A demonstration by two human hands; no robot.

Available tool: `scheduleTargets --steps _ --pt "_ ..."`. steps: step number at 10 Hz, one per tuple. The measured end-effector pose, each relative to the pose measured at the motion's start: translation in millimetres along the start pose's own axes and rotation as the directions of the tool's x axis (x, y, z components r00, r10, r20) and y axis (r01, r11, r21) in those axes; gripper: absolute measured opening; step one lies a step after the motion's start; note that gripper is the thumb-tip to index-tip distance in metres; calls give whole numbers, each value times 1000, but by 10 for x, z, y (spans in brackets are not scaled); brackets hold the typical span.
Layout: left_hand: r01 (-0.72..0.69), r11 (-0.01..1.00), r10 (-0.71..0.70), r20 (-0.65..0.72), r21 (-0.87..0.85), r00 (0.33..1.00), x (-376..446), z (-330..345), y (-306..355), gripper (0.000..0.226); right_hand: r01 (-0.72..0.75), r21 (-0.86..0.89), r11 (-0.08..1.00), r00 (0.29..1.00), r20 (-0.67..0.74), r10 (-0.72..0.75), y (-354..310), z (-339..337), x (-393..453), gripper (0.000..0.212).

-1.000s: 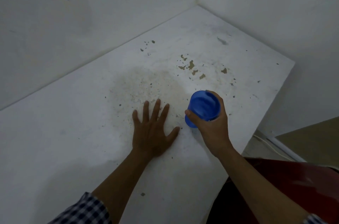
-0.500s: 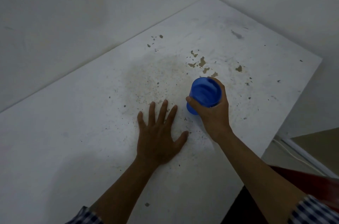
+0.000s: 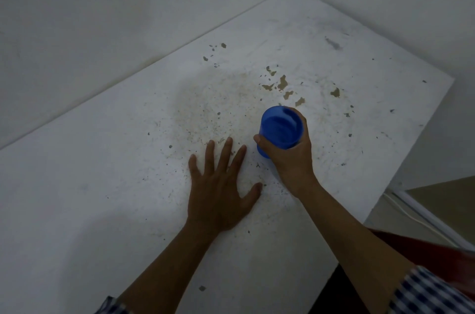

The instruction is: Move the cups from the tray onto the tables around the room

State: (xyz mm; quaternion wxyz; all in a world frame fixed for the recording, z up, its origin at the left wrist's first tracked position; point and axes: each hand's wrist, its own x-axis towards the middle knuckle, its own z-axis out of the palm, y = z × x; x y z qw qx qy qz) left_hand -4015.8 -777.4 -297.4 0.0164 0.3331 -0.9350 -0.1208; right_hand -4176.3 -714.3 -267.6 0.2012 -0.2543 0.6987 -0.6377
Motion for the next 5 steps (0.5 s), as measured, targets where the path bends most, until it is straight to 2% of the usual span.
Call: scheduleTargets --steps 1,3,4,5 --pt "-2 1000 2 -7 0 1000 -8 3 4 86 -41 1 999 999 -2 41 0 16 -8 76" --pt "1 1000 -1 -5 18 1000 -5 13 6 87 -146 -73 987 986 71 151 11 -96 -142 95" --pt "9 1000 -8 -1 18 1000 -2 -34 16 87 -253 -141 957 962 67 264 -107 -229 -335 105" --pt "25 999 -25 8 26 1000 -75 -49 42 85 -343 -207 916 933 37 357 -184 -396 -634 104"
